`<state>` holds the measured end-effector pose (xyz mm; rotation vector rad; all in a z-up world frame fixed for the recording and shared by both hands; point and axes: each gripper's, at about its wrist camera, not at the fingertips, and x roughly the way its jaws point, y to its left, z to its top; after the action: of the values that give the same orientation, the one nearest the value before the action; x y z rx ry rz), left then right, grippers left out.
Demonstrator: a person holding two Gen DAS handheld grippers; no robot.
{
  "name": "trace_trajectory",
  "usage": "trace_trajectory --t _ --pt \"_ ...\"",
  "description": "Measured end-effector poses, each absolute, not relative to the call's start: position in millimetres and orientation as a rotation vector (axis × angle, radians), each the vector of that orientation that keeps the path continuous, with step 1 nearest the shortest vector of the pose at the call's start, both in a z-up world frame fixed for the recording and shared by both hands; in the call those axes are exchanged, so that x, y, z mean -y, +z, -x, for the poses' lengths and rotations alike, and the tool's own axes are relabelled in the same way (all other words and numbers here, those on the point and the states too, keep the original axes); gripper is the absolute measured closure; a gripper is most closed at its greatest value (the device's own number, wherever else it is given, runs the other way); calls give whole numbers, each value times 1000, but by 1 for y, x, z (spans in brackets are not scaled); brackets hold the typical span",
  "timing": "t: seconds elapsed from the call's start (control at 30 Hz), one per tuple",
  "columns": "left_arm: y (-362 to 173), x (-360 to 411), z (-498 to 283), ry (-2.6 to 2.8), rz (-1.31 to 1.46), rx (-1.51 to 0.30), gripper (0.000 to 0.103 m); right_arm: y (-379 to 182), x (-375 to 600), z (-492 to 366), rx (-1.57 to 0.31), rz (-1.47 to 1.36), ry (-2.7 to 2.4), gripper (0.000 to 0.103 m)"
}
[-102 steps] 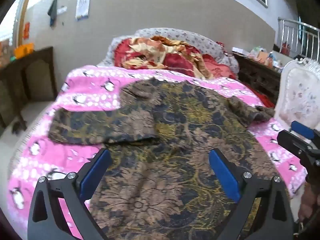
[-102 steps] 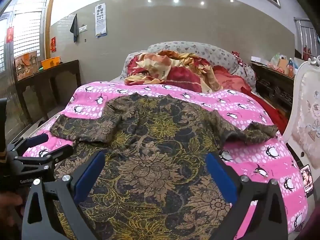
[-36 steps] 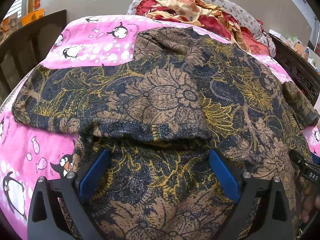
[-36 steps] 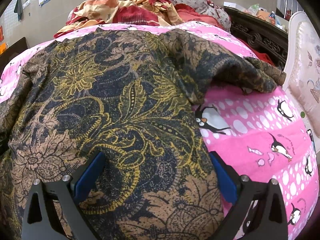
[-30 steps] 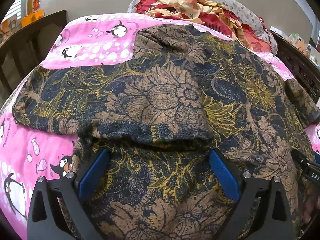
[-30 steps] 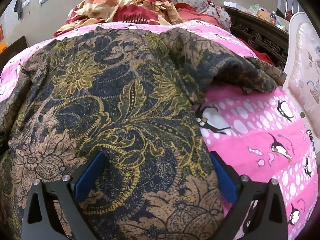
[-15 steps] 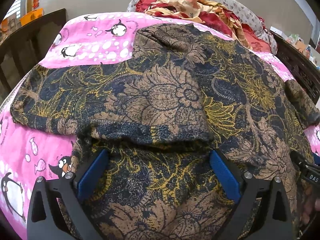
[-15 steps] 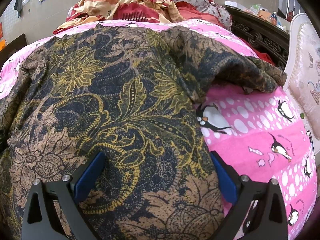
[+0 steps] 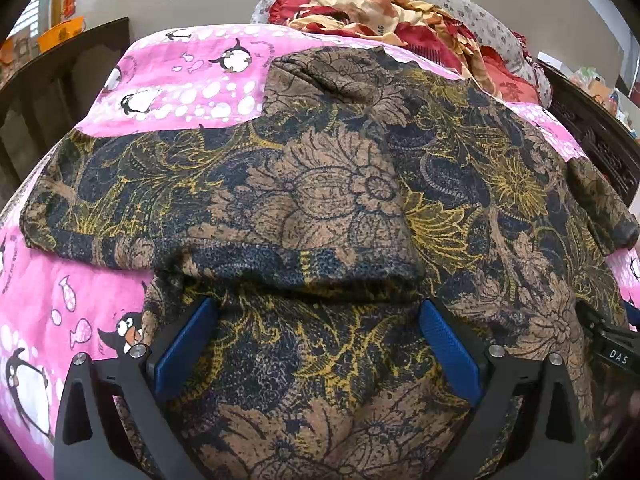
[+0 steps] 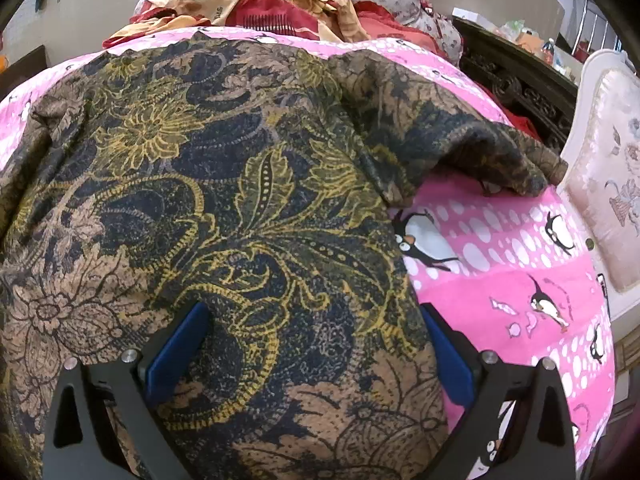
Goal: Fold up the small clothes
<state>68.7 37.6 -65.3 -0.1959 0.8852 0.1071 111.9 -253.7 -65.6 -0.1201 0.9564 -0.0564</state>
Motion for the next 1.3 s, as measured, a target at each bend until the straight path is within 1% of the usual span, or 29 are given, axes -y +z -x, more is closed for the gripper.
trace_trajectory --t 0.27,1.3 --pt "-65 -39 -69 106 198 -884 18 -65 255 -106 -931 123 -64 0" --pt "-65 -39 -67 104 198 -885 17 -65 254 -105 -934 133 -86 0"
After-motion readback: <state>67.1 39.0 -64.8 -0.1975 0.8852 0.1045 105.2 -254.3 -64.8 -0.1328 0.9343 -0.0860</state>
